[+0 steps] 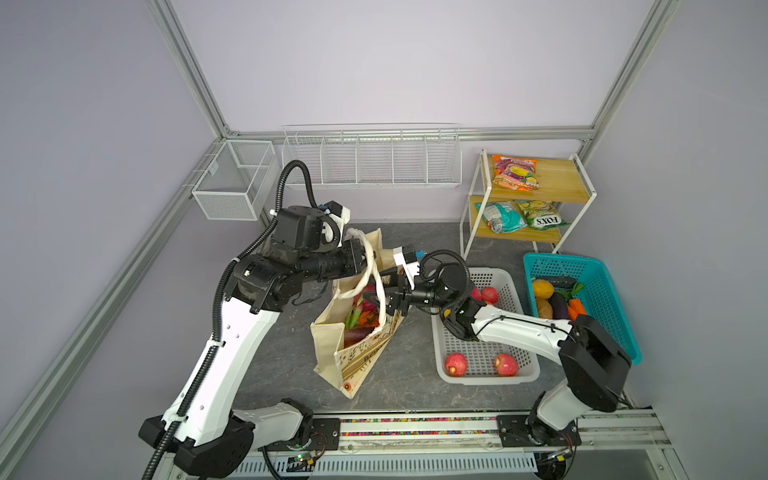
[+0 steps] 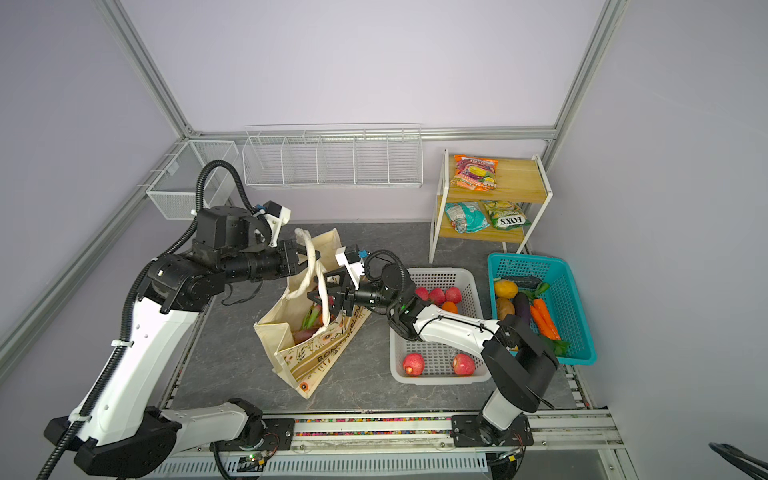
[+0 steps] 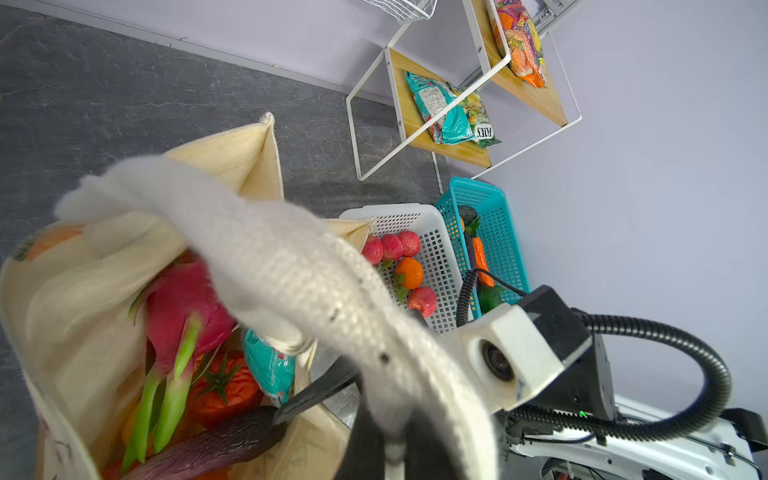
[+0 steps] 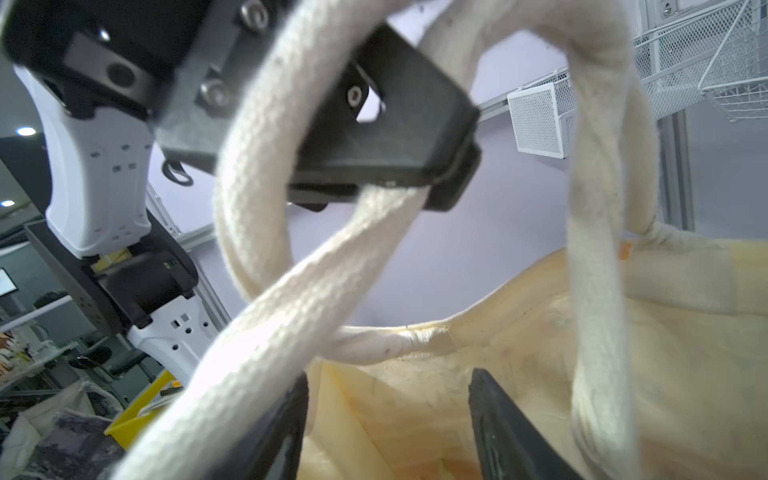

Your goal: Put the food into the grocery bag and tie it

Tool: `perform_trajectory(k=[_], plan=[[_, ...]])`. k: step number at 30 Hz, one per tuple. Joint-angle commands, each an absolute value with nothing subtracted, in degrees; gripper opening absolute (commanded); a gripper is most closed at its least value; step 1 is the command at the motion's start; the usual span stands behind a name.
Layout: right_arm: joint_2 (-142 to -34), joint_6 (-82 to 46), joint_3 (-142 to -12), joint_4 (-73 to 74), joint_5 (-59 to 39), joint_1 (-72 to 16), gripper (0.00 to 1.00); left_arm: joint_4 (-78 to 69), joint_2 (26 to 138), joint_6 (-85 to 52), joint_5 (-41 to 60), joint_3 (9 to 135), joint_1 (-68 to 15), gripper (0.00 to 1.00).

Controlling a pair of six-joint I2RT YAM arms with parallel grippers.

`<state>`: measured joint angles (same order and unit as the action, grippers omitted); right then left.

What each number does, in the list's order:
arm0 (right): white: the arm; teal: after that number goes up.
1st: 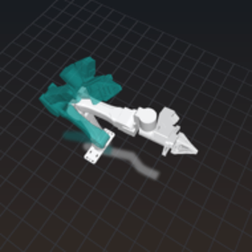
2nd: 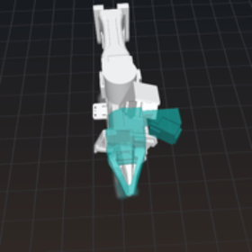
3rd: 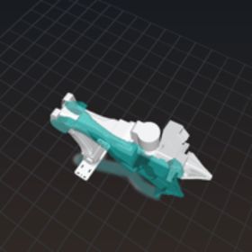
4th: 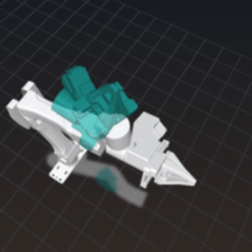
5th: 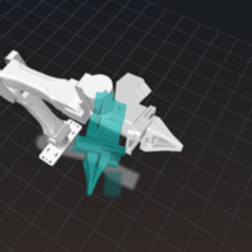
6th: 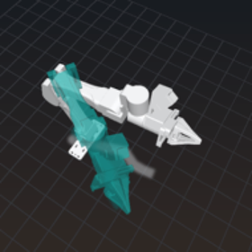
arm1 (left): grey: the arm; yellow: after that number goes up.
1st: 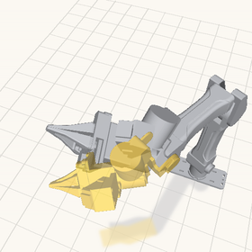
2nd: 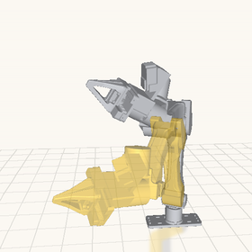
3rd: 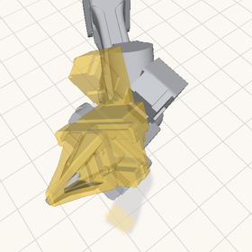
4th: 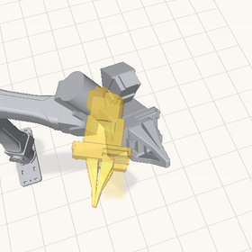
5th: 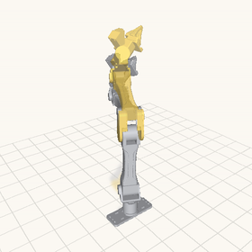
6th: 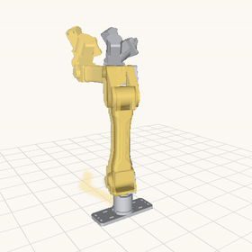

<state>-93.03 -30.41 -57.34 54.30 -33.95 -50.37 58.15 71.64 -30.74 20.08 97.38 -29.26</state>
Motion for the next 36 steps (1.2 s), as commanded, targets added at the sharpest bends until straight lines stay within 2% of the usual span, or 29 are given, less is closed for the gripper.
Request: perform_trajectory(k=[1, 20, 31, 36], plan=[[-93.84, -30.74, -56.97, 62.99, -33.78, -50.99, 0.72, 55.97, 70.67, -29.71, 20.23, 96.94, -29.09, 0.00], [-96.50, -35.99, -60.05, 72.91, -32.09, -50.45, 0.97, 55.75, 67.76, -28.92, 18.77, 91.31, -27.69, 0.00], [-97.02, -39.49, -66.21, 66.80, -31.02, -50.45, 0.99, 53.31, 65.17, -29.53, 17.53, 84.35, -27.69, 0.00], [-97.29, -40.10, -67.23, 64.09, -30.92, -50.48, 0.94, 53.59, 64.80, -29.10, 16.72, 83.30, -27.69, 0.00]])
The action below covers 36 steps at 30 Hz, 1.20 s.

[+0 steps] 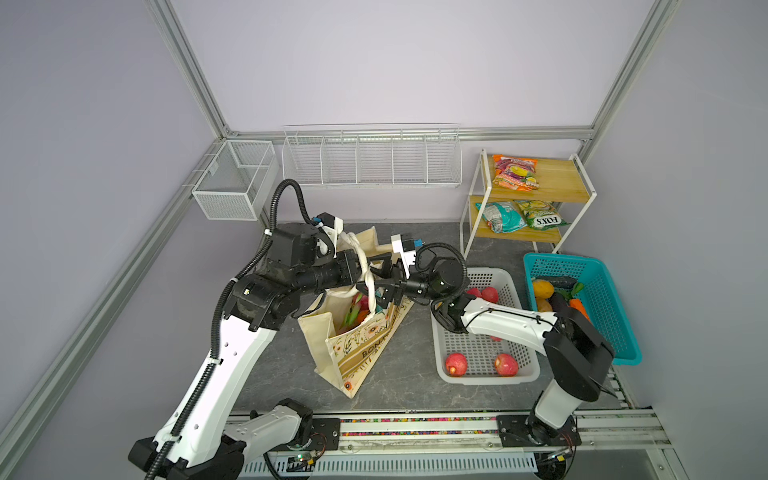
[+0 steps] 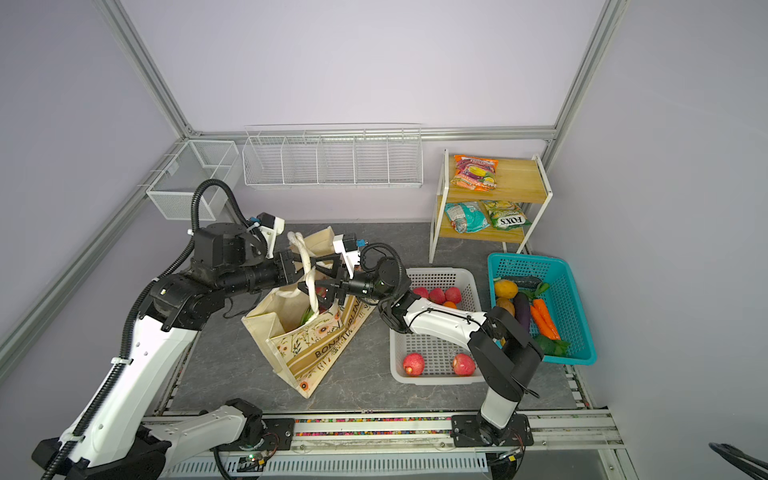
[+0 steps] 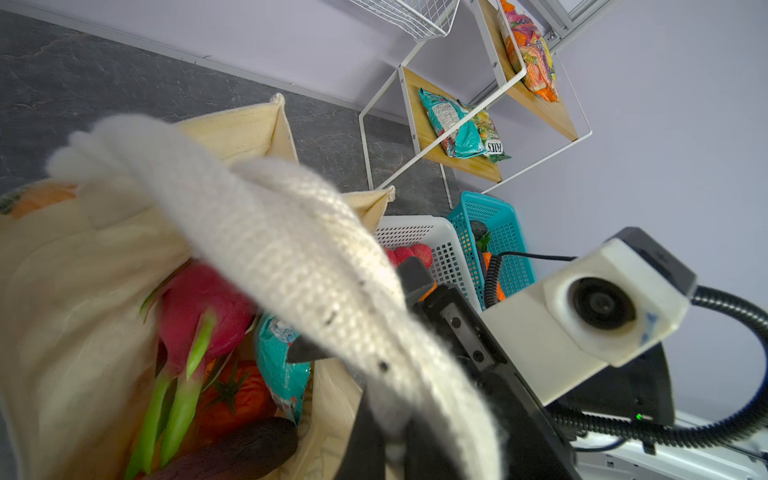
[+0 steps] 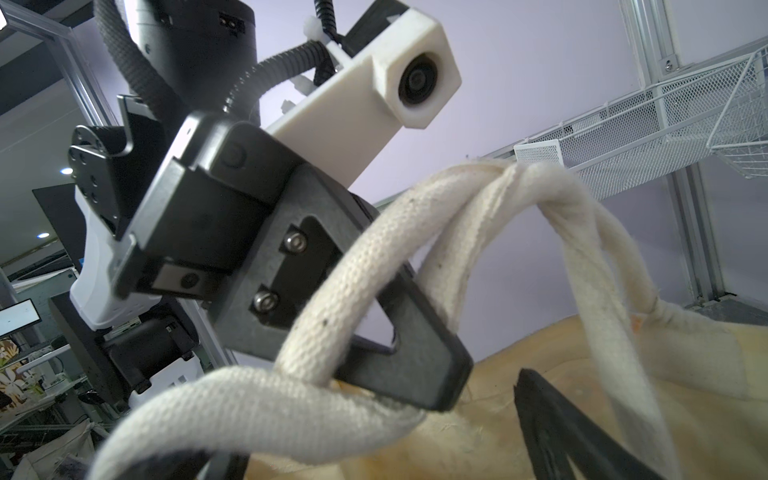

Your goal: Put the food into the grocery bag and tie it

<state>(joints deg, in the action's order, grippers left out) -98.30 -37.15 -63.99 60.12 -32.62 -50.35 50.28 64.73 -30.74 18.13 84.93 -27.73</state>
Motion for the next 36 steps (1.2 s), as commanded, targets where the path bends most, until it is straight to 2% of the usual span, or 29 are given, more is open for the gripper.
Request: perform_trajectory(k=[1, 3, 10, 19, 23, 36], plan=[[-97.28, -39.93, -67.32, 63.40, -31.06, -50.45, 0.91, 53.70, 64.76, -29.01, 16.61, 83.15, -27.69, 0.00], [-97.29, -39.56, -67.24, 62.62, -31.51, -50.38, 0.83, 54.03, 64.57, -28.83, 16.31, 83.21, -27.71, 0.00], [-97.47, -38.31, -67.10, 59.90, -33.15, -50.45, 0.39, 54.66, 64.60, -28.39, 15.88, 83.85, -27.69, 0.00], [-95.35, -33.97, -64.76, 54.68, -33.05, -50.05, 0.15, 56.94, 64.92, -27.19, 14.01, 86.44, -27.63, 0.00], [-92.56, -29.12, -62.67, 47.30, -32.28, -49.83, 0.07, 59.29, 65.22, -26.05, 12.60, 89.11, -26.89, 0.00], [-85.40, -17.76, -57.56, 28.95, -27.47, -48.57, 0.07, 61.17, 64.11, -24.97, 14.06, 90.13, -22.51, 0.00]])
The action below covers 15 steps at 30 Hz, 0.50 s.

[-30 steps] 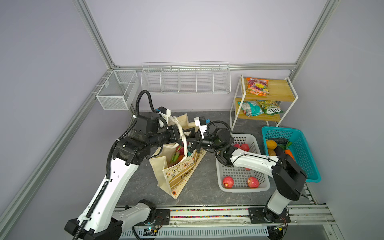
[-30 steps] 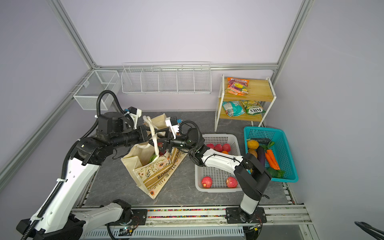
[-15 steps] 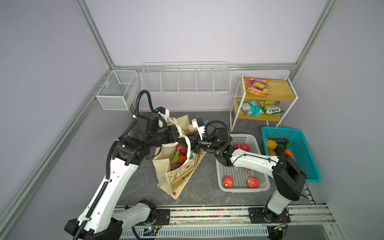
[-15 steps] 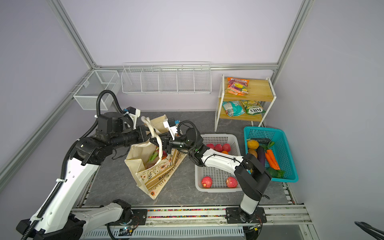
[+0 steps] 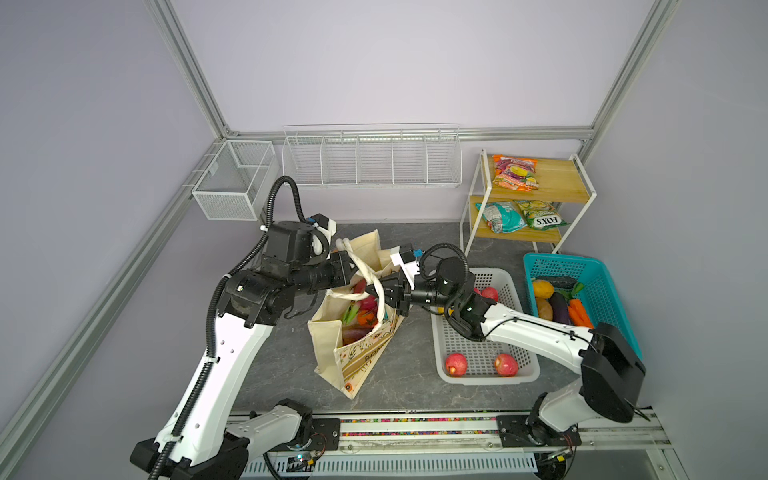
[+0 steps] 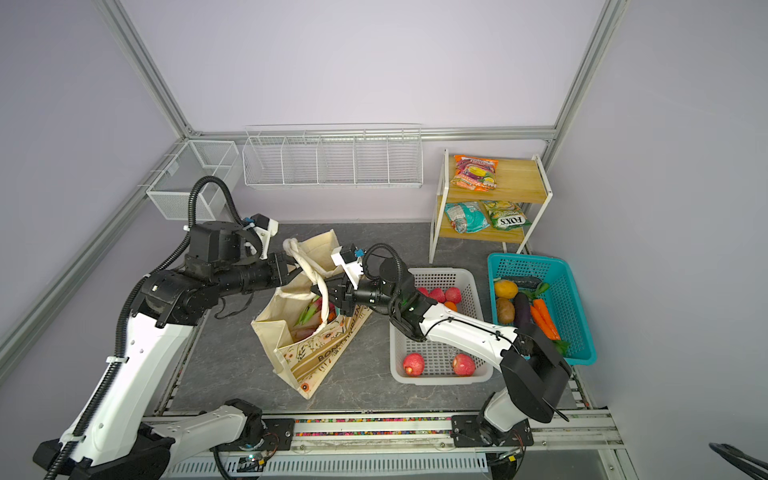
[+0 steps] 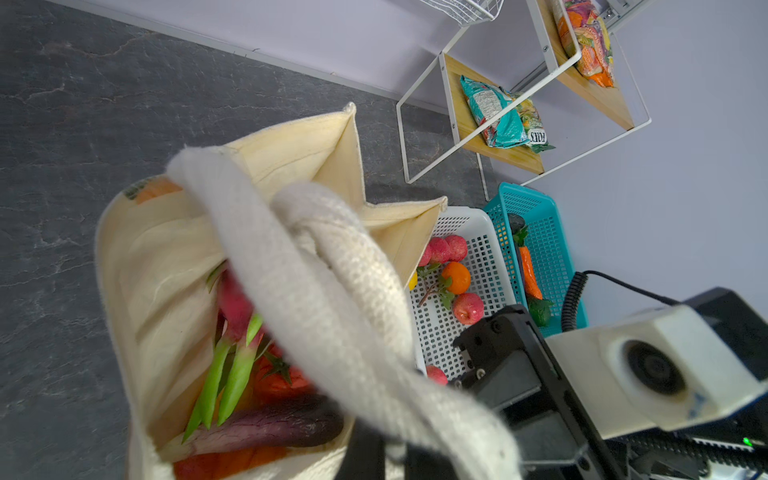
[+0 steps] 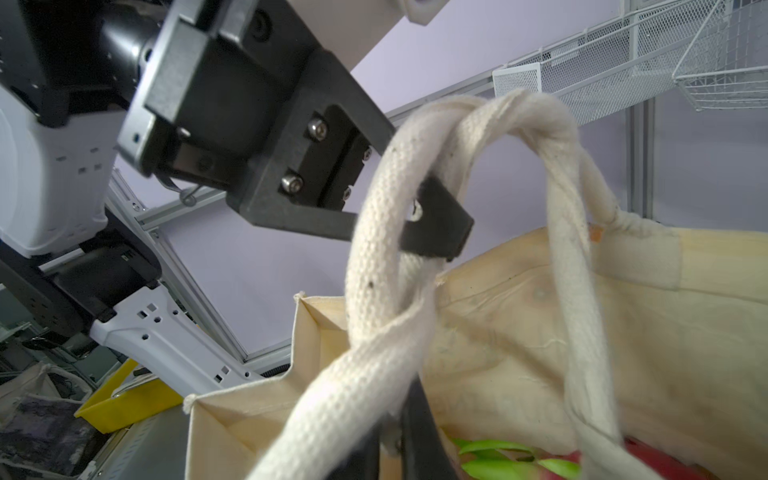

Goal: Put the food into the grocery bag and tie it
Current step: 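Pull the handles apart to tighten the knot while the left gripper holds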

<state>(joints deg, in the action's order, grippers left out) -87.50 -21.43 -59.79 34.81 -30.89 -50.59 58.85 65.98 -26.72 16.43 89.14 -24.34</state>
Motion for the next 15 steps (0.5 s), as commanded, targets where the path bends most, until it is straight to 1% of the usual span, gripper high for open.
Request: perform_trajectory(k=[1, 7, 11, 15], plan=[[-85.07, -17.89, -57.14, 29.00, -27.26, -48.31, 0.07, 61.49, 64.00, -24.75, 14.31, 90.09, -22.25, 0.00], [-83.20, -19.57, -55.51, 30.62, -25.91, -46.86, 0.07, 62.73, 61.17, -24.13, 15.70, 86.22, -19.09, 0.00], [-81.91, -20.90, -53.92, 32.06, -23.31, -45.65, 0.07, 62.14, 58.36, -23.96, 17.70, 81.96, -16.26, 0.00], [-79.90, -21.66, -52.27, 33.11, -20.57, -44.50, 0.07, 62.93, 56.78, -23.23, 19.54, 80.76, -13.64, 0.00]])
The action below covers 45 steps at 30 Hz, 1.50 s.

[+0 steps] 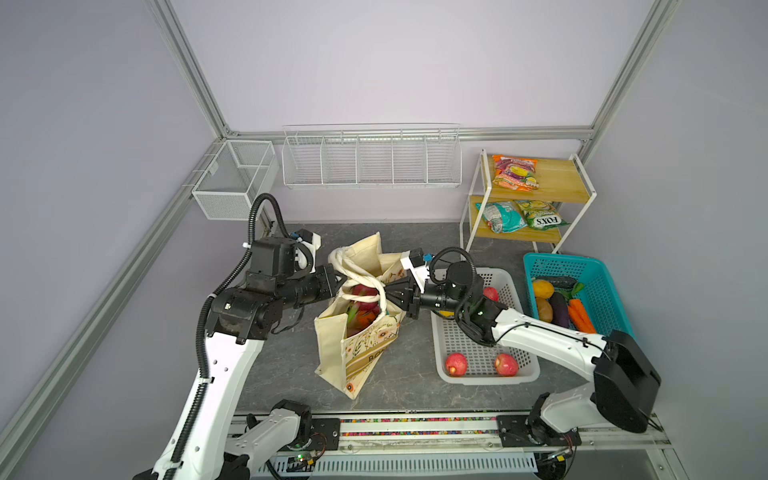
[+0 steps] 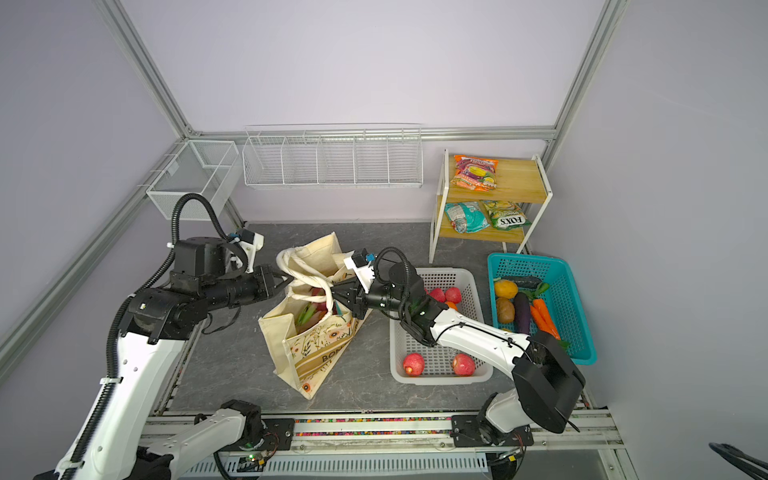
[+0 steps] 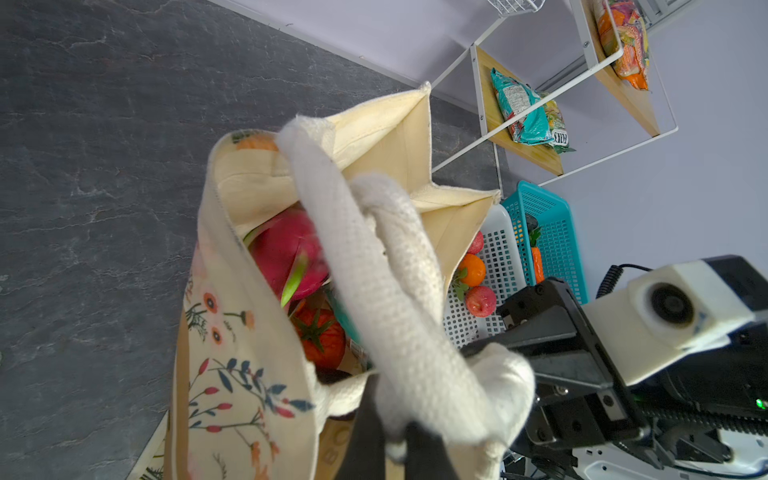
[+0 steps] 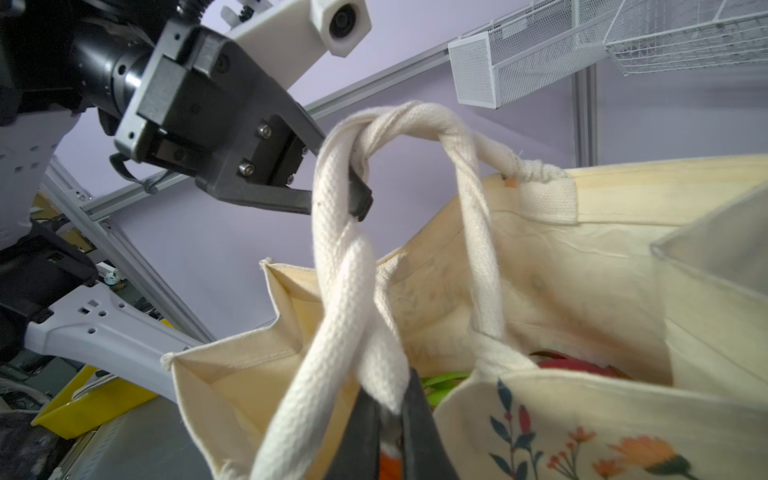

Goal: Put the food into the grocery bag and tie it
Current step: 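Pull the handles apart to tighten the knot while the left gripper holds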

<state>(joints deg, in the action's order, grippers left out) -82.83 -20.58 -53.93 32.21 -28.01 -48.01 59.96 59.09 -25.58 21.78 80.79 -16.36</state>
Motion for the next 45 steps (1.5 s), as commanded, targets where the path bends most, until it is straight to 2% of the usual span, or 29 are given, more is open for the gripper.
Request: perform_trajectory(k=[1, 17, 25, 45], plan=[[-79.44, -22.00, -51.90, 33.47, -20.12, -44.23, 0.07, 63.15, 56.56, -22.97, 19.90, 80.68, -13.11, 0.00], [-73.09, -22.46, -48.09, 33.43, -12.26, -40.98, 0.07, 65.87, 53.64, -20.14, 22.19, 77.82, -7.31, 0.00], [-70.34, -21.72, -46.21, 31.99, -5.57, -40.42, 0.07, 69.57, 52.06, -18.64, 16.48, 76.99, -6.58, 0.00], [-61.13, -17.68, -41.21, 26.75, 8.60, -37.57, 0.07, 69.10, 51.26, -19.06, 12.22, 75.86, 6.86, 0.00]])
